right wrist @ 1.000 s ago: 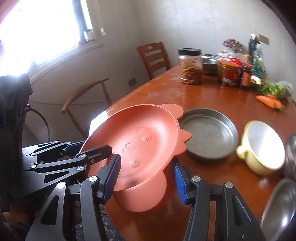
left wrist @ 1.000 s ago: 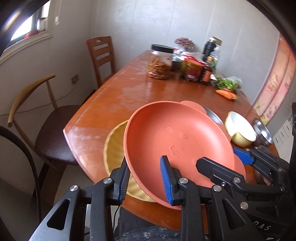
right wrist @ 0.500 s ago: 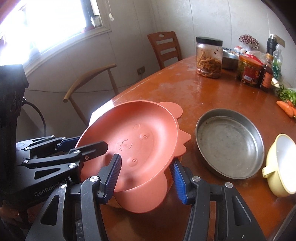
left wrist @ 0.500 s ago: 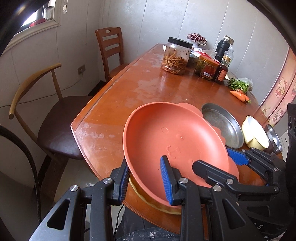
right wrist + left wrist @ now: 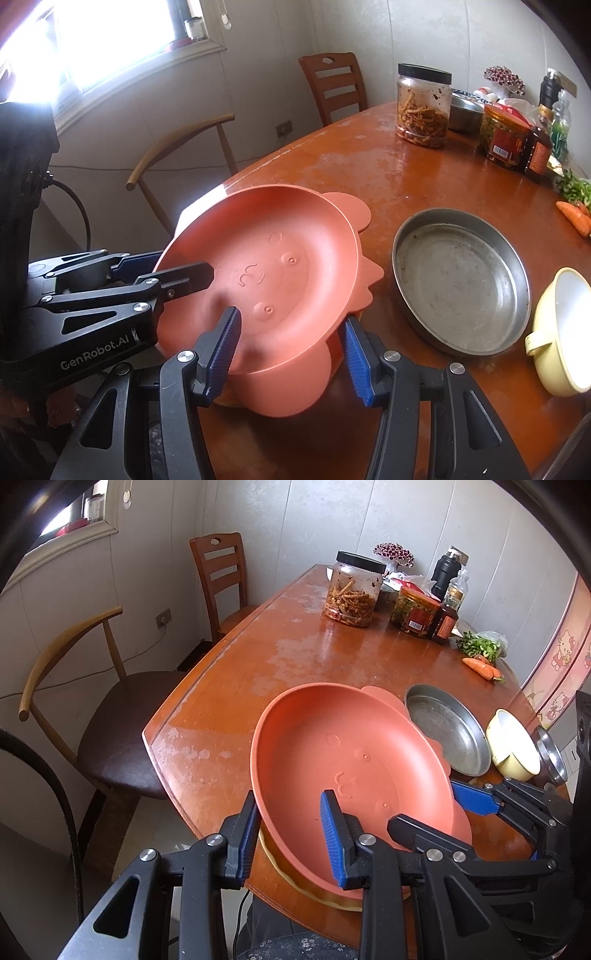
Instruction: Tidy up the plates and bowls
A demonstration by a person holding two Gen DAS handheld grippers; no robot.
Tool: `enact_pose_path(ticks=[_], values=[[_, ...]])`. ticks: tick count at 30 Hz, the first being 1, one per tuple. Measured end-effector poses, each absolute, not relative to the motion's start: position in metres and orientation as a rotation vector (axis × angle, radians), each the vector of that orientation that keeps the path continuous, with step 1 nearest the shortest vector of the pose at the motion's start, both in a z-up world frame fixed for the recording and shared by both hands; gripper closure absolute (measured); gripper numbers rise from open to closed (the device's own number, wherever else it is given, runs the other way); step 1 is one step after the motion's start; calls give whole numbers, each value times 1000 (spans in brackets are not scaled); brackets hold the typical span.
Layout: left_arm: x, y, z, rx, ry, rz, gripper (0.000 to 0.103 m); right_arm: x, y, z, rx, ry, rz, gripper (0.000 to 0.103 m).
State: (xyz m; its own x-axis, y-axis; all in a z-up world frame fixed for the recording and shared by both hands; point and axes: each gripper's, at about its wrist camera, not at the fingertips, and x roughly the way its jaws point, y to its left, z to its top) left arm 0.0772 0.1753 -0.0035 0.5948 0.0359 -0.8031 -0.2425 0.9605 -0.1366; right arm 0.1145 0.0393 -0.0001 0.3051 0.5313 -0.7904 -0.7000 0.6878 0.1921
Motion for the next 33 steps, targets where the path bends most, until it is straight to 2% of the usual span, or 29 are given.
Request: enact_pose_path(ticks=[9, 17, 19, 33], values=[[76, 173, -4, -236, 932, 166, 70, 106, 38, 3, -239, 953, 822, 47], [73, 174, -5, -238, 937, 166, 70, 99, 35, 5, -253, 955, 832, 42], [73, 173, -5, -238, 936, 163, 70, 98, 34, 6, -259, 953, 823, 35], [70, 171, 0, -244, 921, 160, 70, 103, 15, 18, -221, 919, 787, 32]])
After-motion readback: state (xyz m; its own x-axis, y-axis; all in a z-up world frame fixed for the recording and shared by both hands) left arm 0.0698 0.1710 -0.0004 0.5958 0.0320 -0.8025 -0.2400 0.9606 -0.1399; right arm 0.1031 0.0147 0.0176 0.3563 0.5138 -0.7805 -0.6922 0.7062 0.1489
